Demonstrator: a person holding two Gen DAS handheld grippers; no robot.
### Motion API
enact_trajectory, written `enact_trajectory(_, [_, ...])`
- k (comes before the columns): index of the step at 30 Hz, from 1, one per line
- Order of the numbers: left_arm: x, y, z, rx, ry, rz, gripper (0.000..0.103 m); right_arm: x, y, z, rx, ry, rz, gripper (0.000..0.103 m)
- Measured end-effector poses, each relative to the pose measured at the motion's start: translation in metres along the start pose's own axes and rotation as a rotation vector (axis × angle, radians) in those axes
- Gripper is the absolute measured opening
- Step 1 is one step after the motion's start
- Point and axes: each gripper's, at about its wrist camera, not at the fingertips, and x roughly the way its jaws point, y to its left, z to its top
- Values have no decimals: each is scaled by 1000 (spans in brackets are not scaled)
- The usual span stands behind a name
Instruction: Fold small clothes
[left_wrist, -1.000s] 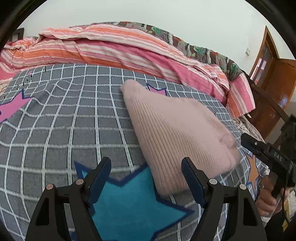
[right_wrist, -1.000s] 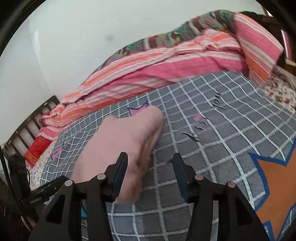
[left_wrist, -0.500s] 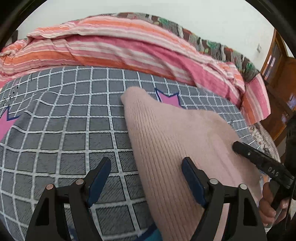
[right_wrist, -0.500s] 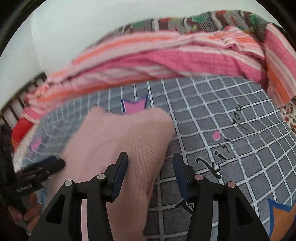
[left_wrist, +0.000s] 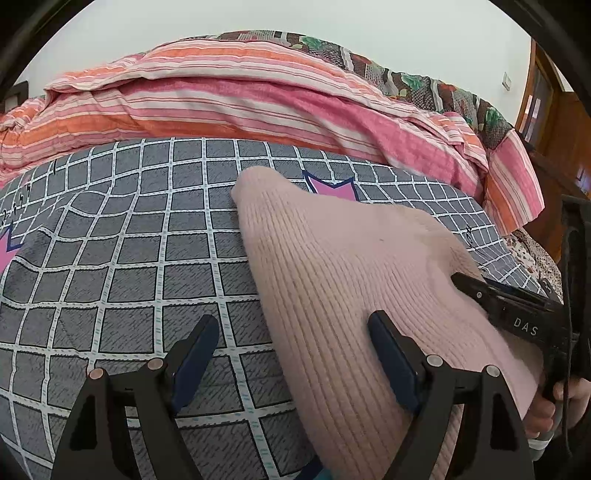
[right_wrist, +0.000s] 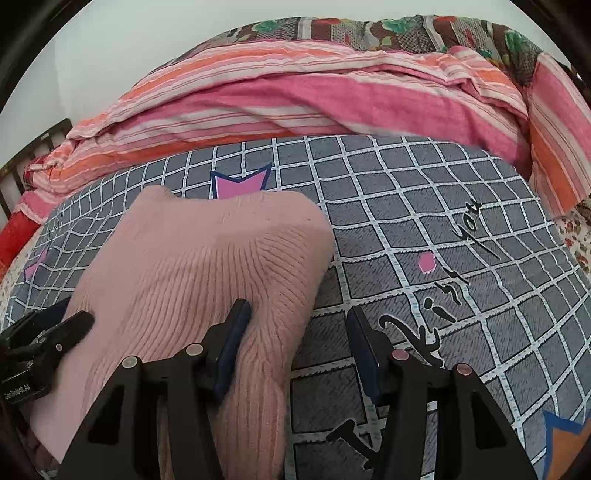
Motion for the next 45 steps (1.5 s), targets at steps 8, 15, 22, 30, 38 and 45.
enact_trajectory(8, [-2, 4, -3, -39, 17, -18, 84, -4, 5, 3, -25, 0, -8, 51])
enact_trajectory(15, [-14, 4, -7, -58, 29, -2, 84, -30, 12, -6, -42, -32, -36, 51])
enact_trajectory(22, [-34, 2, -11, -37, 37, 25, 84, -53, 10, -15, -46, -22, -24, 52])
enact_trajectory(30, [-56, -2, -28, -41, 88, 1, 83, -84, 5, -31, -51, -25, -33, 52])
enact_trajectory(38, [-95, -23, -32, -28, 65, 20, 80, -137, -1, -35, -2, -66, -49, 55])
enact_trajectory(45, [-146, -44, -25, 10, 20, 101, 85, -185, -1, -33, 36, -94, -36, 61])
